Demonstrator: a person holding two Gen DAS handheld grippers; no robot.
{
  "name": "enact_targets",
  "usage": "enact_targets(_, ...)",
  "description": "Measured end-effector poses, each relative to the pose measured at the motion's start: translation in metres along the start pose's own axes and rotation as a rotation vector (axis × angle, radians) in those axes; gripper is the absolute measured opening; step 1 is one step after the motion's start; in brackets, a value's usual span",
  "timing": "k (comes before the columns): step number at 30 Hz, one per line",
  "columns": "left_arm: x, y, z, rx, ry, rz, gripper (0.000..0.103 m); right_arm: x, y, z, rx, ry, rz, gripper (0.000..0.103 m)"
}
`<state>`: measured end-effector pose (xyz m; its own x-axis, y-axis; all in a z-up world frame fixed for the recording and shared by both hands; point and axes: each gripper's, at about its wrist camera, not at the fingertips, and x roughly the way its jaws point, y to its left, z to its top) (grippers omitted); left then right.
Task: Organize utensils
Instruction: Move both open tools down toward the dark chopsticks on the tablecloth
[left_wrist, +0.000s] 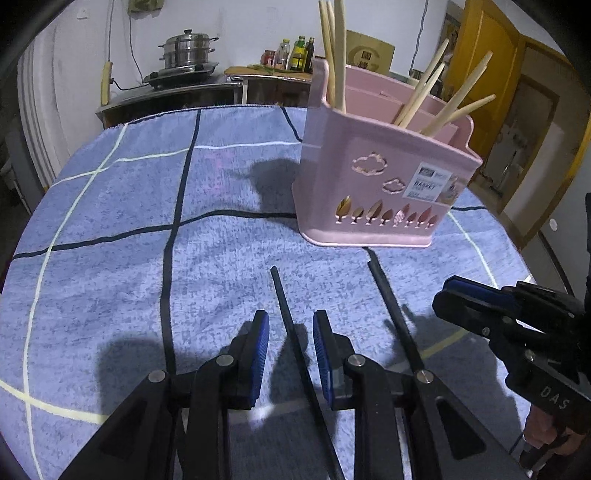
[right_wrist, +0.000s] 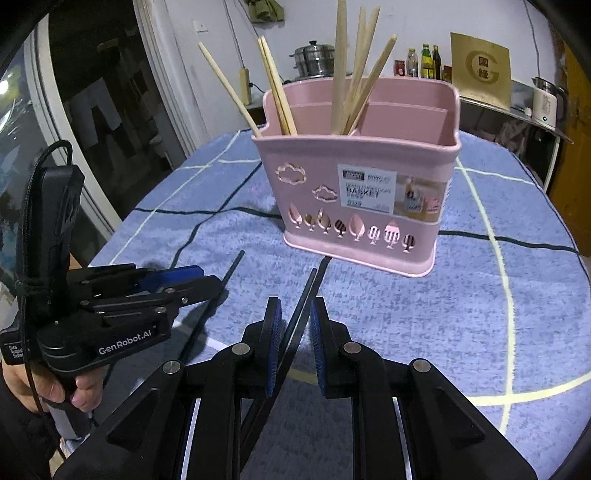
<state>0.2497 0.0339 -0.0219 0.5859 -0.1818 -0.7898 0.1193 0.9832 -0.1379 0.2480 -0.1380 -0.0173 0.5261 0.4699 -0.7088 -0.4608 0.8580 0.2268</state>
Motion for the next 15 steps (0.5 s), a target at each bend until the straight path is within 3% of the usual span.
enact_targets(12, 0.018, -0.002, 0.005, 0.054, 0.009, 0.017, 0.024, 0.025, -0.004, 0.003, 0.010, 0.049, -0.004, 0.017)
enact_targets(15, 0.020, 0.000, 0.006, 0.066, 0.007, 0.018, 0.019, 0.032, -0.004, 0.005, 0.011, 0.060, -0.010, 0.017)
